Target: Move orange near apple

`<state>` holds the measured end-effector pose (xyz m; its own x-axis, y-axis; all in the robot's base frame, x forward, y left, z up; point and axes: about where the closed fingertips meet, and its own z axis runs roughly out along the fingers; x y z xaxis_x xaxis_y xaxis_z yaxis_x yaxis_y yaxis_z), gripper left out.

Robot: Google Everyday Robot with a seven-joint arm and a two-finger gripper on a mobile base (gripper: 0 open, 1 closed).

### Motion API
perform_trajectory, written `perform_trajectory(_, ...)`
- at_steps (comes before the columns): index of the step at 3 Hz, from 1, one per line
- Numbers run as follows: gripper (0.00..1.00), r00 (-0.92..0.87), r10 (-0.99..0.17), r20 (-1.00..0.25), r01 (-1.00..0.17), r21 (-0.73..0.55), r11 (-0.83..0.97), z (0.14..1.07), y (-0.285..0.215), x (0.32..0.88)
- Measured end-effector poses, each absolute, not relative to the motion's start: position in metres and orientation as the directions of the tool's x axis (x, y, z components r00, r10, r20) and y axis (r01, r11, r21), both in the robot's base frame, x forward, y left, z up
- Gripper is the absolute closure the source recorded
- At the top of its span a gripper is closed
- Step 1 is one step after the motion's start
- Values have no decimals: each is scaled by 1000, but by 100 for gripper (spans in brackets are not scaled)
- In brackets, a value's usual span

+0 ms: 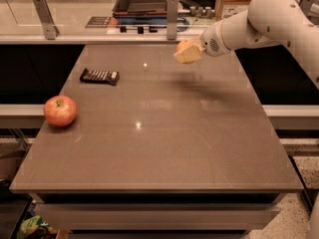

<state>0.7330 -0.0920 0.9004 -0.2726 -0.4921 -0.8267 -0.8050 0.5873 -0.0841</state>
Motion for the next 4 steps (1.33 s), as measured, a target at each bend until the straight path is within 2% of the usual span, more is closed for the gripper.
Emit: perform_trajectory(4,100,-197,-521,-831,-921,-25,389,901,17,636)
